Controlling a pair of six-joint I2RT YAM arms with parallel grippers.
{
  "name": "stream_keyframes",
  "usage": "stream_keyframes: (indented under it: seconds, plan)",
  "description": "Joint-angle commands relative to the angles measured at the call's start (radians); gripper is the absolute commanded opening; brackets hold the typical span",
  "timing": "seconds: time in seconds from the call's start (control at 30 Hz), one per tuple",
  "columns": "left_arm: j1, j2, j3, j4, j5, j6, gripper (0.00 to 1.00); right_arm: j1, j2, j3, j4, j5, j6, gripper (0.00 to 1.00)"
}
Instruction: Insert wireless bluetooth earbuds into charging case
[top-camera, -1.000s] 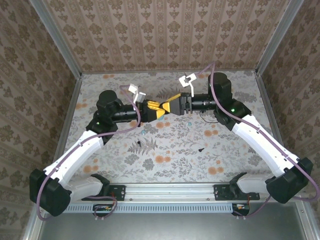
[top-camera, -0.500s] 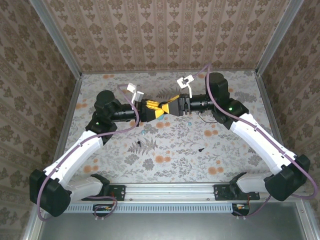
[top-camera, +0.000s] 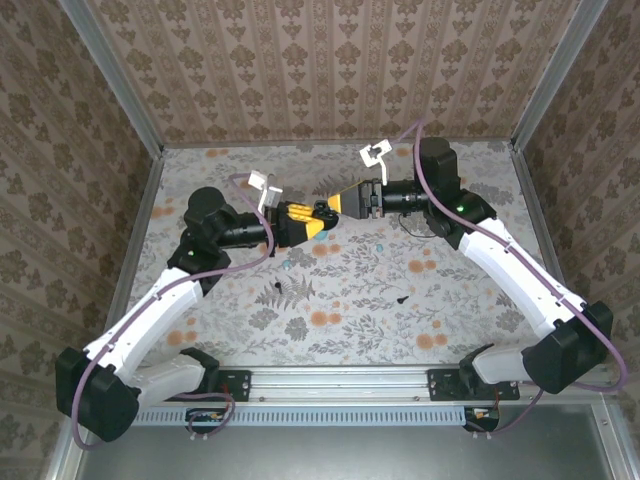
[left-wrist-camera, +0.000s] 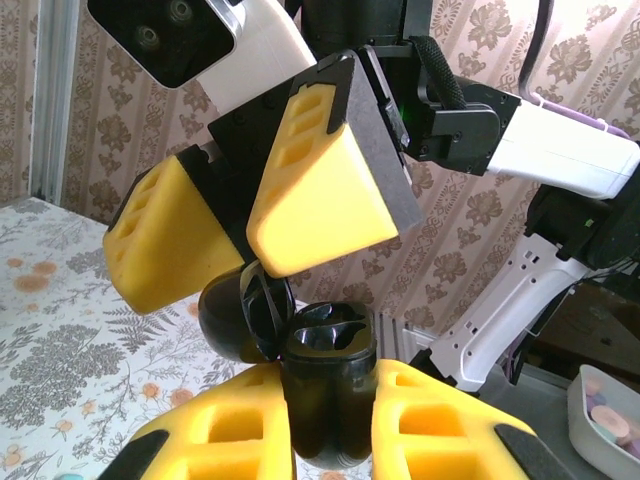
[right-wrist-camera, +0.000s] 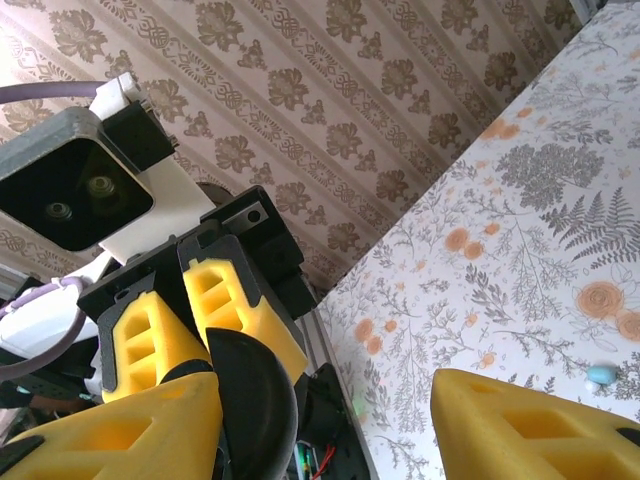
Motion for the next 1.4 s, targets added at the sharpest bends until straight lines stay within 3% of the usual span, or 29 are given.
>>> stream_keyframes:
  seconds: [0.0,0.2,0.47,0.73,0.93,1.17,1.37]
  plan:
    - [0.015,-0.058,-0.014,0.003,-0.016,0.02,0.0,-0.009,-0.007,0.023,-0.012,0.042,0.025,0.58]
    - [0.07,-0.141,-0.054,-0.169,-0.121,0.101,0.0,-0.009,-0.045,0.035,-0.069,0.13,0.054,0.6]
    - [0.135,-0.328,-0.078,-0.528,-0.349,0.288,0.0,0.062,0.036,0.041,-0.25,0.419,0.089,0.58]
    - [0.143,-0.525,-0.088,-0.717,-0.562,0.376,0.0,0.255,0.393,0.212,-0.429,0.609,0.111,0.59]
    - [0.145,-0.658,-0.095,-0.86,-0.661,0.413,0.0,0.371,0.659,0.408,-0.556,0.747,0.138,0.51]
    - [0.145,-0.818,-0.121,-0.973,-0.716,0.408,0.0,0.464,0.882,0.639,-0.629,0.759,0.127,0.47]
    - [0.145,-0.851,-0.128,-1.009,-0.729,0.408,0.0,0.515,1.006,0.786,-0.73,0.81,0.106,0.44]
